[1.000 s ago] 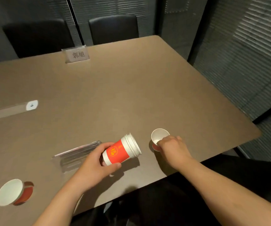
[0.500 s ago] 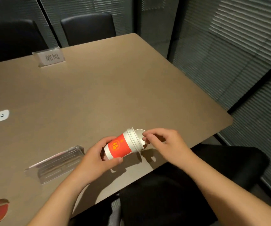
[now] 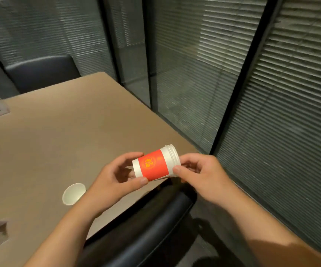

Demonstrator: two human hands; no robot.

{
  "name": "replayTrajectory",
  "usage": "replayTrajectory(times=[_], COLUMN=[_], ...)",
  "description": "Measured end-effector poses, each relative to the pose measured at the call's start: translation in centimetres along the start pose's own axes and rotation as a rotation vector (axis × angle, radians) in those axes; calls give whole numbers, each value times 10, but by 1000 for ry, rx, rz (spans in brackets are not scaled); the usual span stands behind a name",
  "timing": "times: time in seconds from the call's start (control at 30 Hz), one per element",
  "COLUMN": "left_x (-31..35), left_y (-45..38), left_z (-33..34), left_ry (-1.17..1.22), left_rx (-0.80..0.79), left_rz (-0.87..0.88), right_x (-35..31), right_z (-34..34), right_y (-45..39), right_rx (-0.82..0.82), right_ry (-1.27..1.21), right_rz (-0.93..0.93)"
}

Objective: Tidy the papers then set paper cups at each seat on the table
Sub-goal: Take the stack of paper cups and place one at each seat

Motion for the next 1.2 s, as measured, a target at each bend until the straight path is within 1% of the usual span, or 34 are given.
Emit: replayTrajectory(times=[0.1, 0.17, 0.33, 0.47, 0.53, 0.63, 0.73, 0.8, 0.87, 0.9, 0.93, 1.0, 1.07, 1.17, 1.2], left_x=[19, 27, 41, 48, 46, 48, 47, 48, 54, 53, 53, 53, 43, 23, 11], left_y=[-32, -52, -101, -162, -199, -261, -324, -368, -387, -411, -415, -439, -468, -501, -515], left_z=[68, 106, 178, 212, 226, 241, 245, 239, 235, 226, 224, 207, 177, 136, 112], left_ry=[79, 115, 138, 113, 84, 87, 98, 118, 122, 124, 104, 115, 124, 131, 125], left_rx=[-69, -84, -135, -129, -126, -124, -150, -133, -120, -95, -76, -11, 97, 218, 270], left_rz=[25, 39, 22, 13, 24, 70, 64, 53, 55, 48, 41, 22, 6, -39, -55], right_x=[10, 17, 35, 60, 73, 82, 84, 81, 75, 75, 75, 73, 74, 79, 84], right_z=[-72, -114, -196, -247, -273, -312, -344, -367, -375, -377, -375, -366, -348, -318, -301], right_y=[9, 14, 7, -33, -64, -118, -170, -211, -233, -268, -276, -318, -373, -446, -478], right_rx=[53, 81, 115, 161, 177, 151, 154, 173, 155, 111, 84, 13, -60, -167, -215], right_ry=[14, 15, -3, -40, -6, 61, 93, 112, 138, 139, 155, 150, 134, 120, 110], right_rz=[-1, 18, 57, 95, 96, 113, 139, 120, 95, 87, 78, 58, 18, -11, -14])
Point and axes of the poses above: each hand's wrist, its own y-axis away from the middle knuckle, its own z-axis out of the palm, x = y × z, the point moved 8 cm from there along -y, towards the middle knuckle, and after that the axes turned 1 degree about -x, right-handed, at the moved point
